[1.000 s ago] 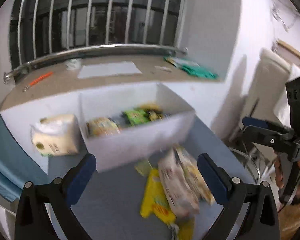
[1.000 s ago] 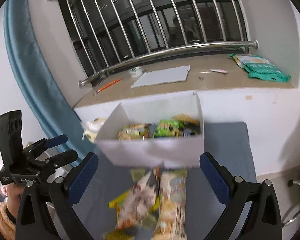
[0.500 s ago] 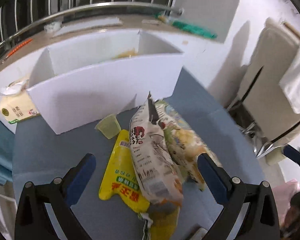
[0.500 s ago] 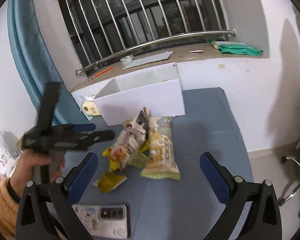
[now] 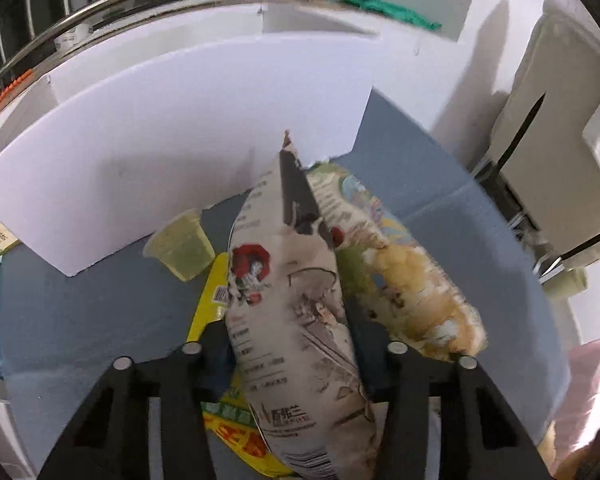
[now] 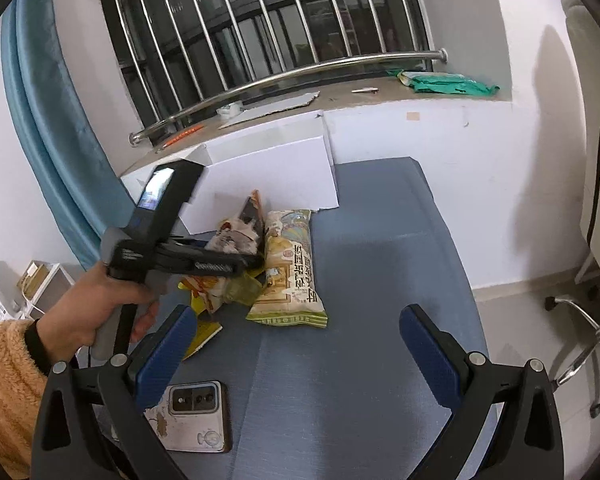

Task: Organize snacks
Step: 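Grasp the white snack bag with the left gripper while the right gripper grasps the long wafer bag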

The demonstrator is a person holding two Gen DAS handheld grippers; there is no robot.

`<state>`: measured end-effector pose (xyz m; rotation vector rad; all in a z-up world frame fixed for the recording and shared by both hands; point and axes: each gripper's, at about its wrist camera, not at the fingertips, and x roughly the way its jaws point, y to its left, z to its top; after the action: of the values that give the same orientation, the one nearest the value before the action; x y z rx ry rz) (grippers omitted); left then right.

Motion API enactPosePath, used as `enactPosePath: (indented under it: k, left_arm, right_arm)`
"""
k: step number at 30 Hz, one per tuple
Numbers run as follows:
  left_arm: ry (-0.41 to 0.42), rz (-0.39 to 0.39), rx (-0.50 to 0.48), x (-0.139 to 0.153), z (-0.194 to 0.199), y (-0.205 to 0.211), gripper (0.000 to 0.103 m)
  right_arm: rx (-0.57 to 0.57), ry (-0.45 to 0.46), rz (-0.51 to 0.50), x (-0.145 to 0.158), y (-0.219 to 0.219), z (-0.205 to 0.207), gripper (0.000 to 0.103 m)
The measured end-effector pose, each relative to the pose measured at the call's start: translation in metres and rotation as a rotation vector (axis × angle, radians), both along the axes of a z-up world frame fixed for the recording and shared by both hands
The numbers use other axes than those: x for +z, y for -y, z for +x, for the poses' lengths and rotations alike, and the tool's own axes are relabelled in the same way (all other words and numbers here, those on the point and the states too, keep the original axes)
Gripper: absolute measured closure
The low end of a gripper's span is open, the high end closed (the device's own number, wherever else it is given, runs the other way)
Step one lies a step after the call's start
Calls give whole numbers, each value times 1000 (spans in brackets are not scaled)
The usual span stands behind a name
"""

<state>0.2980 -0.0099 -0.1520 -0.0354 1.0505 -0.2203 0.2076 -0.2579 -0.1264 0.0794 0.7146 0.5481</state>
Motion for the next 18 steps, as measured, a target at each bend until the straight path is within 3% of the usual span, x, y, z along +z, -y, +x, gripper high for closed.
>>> enactPosePath:
  k: [1, 9, 13, 18]
  left_arm:
    - [21, -11, -3, 5, -5, -2, 60]
    - [203, -133, -36, 69, -63, -29, 60]
    - [295, -163, -34, 105, -98, -44, 60]
    - [345, -171, -15, 122, -135, -67, 60]
  right_arm:
    - [0, -3, -1, -1, -1, 1, 0]
    - [47, -42, -32, -7, -27, 22, 0]
    - [79, -63, -80, -15, -49, 44, 0]
    - [104, -93, -159, -28, -81, 79, 0]
